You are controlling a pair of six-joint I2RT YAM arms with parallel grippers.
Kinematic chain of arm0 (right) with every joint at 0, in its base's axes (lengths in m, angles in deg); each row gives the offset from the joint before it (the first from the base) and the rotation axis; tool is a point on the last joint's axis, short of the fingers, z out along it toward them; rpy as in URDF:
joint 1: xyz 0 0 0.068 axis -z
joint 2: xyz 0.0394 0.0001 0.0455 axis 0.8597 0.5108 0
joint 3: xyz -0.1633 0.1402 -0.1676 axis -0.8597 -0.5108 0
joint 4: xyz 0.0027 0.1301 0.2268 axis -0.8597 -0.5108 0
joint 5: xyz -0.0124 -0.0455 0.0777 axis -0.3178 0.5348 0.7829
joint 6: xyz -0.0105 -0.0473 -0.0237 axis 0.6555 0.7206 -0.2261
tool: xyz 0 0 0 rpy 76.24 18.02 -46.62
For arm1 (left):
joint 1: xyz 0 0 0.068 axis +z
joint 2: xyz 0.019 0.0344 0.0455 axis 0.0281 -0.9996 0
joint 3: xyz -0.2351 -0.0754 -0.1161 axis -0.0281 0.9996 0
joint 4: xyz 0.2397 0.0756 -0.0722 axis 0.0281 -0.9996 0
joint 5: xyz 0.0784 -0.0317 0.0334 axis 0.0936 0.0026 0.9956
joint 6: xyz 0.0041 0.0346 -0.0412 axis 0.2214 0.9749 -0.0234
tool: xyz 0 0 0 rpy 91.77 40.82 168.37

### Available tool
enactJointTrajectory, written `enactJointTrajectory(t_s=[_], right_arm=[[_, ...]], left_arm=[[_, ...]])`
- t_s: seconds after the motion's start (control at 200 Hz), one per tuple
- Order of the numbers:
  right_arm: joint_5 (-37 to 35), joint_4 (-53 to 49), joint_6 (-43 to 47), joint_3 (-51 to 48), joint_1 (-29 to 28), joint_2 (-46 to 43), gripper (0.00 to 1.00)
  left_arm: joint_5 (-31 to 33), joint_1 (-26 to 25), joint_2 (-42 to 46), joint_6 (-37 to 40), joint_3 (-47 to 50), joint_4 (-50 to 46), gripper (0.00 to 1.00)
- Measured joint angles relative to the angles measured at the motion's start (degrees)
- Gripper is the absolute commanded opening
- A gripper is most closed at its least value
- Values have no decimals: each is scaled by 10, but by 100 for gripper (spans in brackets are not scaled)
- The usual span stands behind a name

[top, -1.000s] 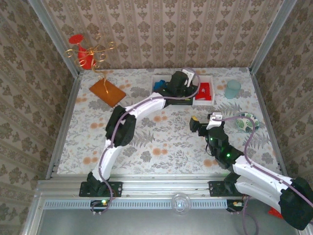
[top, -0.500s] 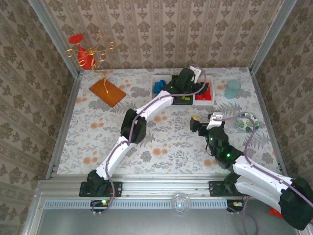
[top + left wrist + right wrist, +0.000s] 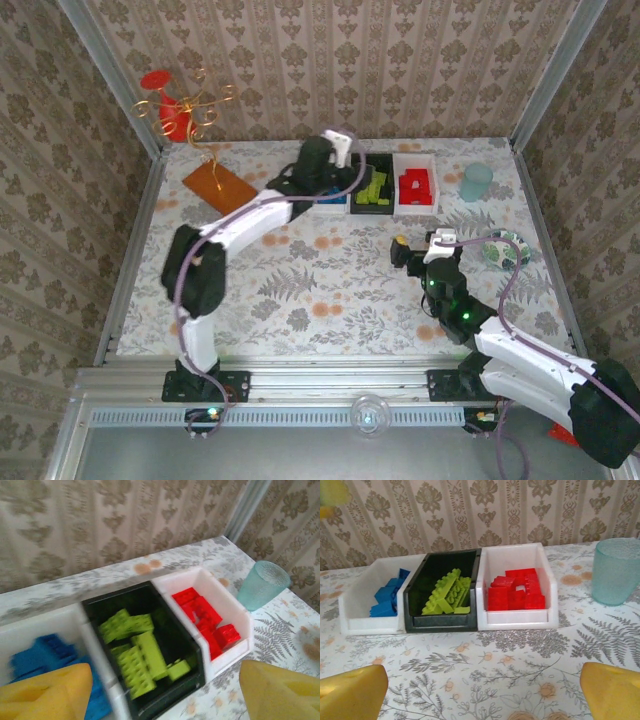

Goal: Sort the legos into containers by color
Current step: Reset both arms

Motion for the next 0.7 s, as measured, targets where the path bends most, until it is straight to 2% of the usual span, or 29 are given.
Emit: enactJointTrajectory(t_s=[0.14, 0.31, 0.46, 0.7], right_arm=[[-15, 0, 16, 0, 5, 0, 100], [-26, -14, 32, 19, 15, 0, 100], [-31, -37, 48, 57, 27, 1, 100], [-45, -61, 58, 88, 66, 10, 100]], left_arm=[[23, 57, 141, -9, 193, 84, 83], [57, 125, 241, -20, 356, 135, 86], [80, 156, 291, -19, 423, 147, 90], [110, 194, 337, -12, 469, 154, 97]])
